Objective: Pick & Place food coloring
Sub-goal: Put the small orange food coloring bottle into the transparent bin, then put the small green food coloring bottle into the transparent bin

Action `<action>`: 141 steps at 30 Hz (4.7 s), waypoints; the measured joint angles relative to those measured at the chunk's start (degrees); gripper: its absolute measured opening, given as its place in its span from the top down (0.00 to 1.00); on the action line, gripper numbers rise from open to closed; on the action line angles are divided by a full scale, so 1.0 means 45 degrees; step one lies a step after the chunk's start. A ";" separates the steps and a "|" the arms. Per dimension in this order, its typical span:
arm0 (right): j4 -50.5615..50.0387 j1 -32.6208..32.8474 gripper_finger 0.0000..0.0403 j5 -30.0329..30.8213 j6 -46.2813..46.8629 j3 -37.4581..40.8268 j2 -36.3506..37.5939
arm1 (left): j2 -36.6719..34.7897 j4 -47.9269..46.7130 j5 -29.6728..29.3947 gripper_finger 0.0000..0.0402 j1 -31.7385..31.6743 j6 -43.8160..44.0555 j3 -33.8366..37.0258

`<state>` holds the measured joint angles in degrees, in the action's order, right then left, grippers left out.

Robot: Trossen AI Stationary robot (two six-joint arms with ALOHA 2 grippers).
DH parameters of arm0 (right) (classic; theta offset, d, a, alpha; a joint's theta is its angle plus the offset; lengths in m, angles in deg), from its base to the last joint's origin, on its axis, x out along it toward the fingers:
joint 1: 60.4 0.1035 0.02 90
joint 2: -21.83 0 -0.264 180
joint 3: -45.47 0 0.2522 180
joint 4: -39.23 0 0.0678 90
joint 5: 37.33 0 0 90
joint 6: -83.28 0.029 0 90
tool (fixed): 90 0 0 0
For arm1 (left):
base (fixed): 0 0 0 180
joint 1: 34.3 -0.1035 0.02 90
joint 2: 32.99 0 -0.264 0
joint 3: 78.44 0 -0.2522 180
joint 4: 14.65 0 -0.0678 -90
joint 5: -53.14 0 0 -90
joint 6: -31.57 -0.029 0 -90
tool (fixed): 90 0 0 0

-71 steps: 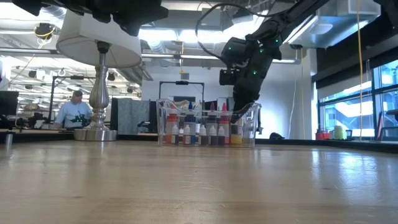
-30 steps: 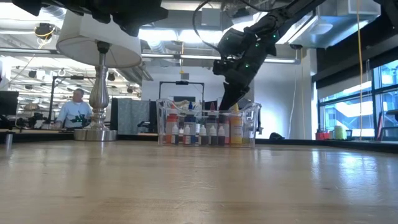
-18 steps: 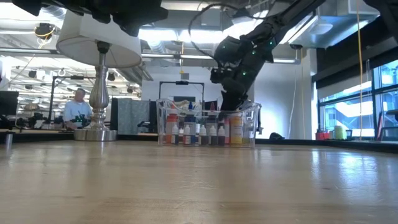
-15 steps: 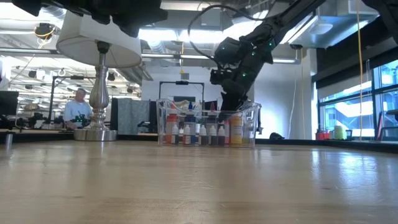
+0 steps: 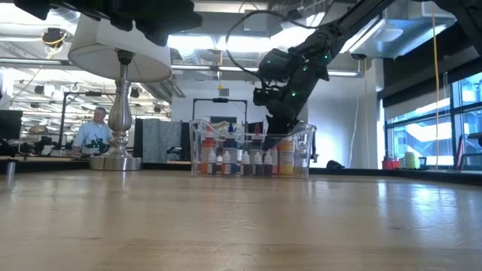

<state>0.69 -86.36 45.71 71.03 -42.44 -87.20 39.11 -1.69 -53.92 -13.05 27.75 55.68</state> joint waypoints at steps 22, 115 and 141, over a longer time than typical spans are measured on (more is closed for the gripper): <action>0.0191 0.0010 0.81 0.0457 -0.0097 -0.0019 -0.0345 | 0.0000 -0.0004 0.0000 0.64 0.0000 0.0000 0.0000; 0.6129 0.7151 0.71 0.0741 0.1302 0.9899 0.9923 | 0.5573 -1.7557 0.2278 0.40 0.5615 2.4528 -0.8756; 0.6193 0.7154 0.71 0.0734 0.1365 0.9894 0.9899 | 0.6771 -2.0704 0.1787 0.40 0.6656 2.9565 -0.8981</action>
<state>28.55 -54.16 49.01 77.17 2.08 -42.66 69.58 -94.86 -45.87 16.90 160.80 15.27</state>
